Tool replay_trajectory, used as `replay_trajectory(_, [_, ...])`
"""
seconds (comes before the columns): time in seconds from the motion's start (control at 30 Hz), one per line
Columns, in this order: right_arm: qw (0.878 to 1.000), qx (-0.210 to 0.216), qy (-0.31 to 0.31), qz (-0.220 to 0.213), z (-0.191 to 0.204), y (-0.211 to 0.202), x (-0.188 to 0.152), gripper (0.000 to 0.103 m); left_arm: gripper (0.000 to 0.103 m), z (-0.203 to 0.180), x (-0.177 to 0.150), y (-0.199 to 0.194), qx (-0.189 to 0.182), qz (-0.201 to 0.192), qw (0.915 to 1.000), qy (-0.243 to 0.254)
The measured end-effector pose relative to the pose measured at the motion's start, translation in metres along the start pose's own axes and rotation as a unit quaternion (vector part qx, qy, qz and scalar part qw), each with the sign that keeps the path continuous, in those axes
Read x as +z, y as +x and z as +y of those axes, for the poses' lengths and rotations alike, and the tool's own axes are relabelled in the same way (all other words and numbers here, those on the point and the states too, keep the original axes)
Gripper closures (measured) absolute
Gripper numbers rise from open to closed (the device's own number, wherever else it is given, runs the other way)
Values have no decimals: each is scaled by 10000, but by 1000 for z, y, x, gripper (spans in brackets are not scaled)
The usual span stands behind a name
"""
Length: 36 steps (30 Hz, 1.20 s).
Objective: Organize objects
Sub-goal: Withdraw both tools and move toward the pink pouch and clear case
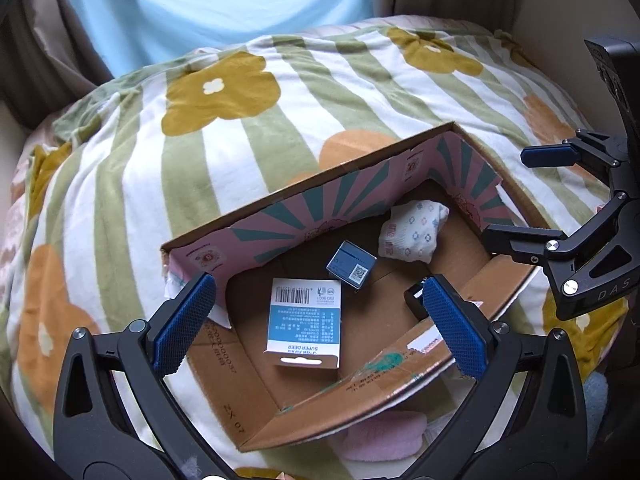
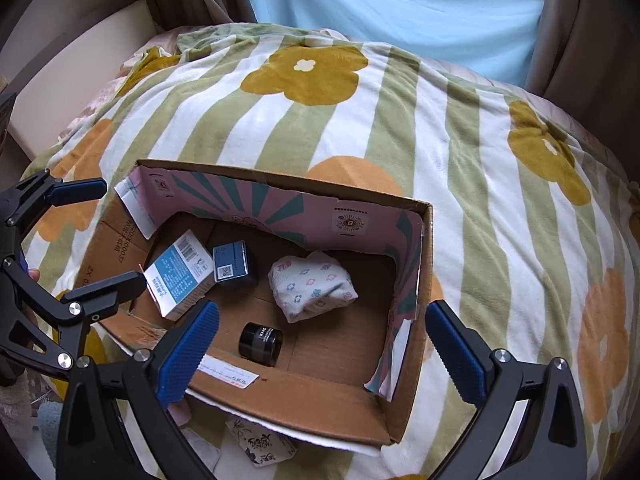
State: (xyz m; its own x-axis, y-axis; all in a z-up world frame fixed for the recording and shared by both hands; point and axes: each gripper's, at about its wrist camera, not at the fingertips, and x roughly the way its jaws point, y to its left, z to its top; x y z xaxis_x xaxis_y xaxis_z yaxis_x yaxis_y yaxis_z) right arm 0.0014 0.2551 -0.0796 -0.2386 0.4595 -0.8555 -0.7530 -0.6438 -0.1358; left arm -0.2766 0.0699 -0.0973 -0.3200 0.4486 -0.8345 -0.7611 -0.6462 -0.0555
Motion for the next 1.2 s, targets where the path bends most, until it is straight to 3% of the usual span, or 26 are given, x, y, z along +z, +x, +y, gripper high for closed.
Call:
replay_trajectory(0.3, [9993,-161,-64,-325,10,-61,-10,1,0,-1,-10,-67,137,-366,9991,-157])
replay_trajectory(0.6, [9942,-555,-238,-887,35,-129,-50,1,0,-7,-48,-150,390,-844,9953,-283])
replay_trajectory(0.73, [9938,-335,-228,-1038,46,-140,-72,0,0,-9,-70,-169,293,-867,9951,-383])
replay_trajectory(0.97, [9914,-168,-435,-1227,74,-138,-119,0,0,-11,-122,-159,118,-644,9965,-529])
replay_trajectory(1.2, [9932,-125,-614,-981,105,-97,-170,1,0,-17,-177,-99,-158,-78,9972,-722])
